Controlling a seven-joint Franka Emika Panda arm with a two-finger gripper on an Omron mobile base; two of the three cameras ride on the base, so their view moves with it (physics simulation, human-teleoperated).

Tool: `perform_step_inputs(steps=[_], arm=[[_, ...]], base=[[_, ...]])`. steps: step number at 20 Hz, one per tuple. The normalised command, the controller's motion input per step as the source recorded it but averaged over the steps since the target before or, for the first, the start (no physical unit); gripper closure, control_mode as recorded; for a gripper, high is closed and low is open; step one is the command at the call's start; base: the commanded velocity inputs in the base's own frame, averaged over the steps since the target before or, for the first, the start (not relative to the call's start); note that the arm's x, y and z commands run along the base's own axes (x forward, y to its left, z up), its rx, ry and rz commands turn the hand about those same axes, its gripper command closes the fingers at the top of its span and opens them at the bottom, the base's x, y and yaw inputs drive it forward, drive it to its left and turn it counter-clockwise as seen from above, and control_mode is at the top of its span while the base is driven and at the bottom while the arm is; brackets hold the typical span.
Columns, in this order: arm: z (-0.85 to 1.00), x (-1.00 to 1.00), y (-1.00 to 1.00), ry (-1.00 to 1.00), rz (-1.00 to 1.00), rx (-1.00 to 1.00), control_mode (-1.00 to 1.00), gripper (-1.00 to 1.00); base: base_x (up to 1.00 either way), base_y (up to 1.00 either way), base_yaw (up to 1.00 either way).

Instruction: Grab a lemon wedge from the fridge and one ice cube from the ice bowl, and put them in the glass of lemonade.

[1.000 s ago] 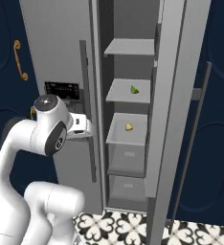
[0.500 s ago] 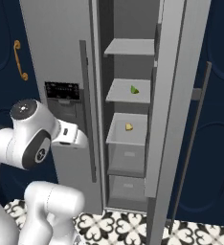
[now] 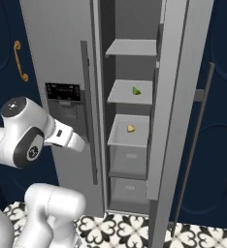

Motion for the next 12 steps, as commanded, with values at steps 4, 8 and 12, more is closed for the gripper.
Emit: perform_step_inputs(steps=[4,8,12], arm=[[0.0,0.12,0.0,0.0,-0.03,0.0,-1.0,-1.0],[0.0,0.03,0.0,0.0,-0.02,0.0,1.0,-1.0],[0.0,0.0,0.0,0.0,0.0,0.0,1.0,-1.0]], base=[[0.0,0.0,0.0],[0.1,-0.01,-0.11],[0.36,-0.15,-0.31]])
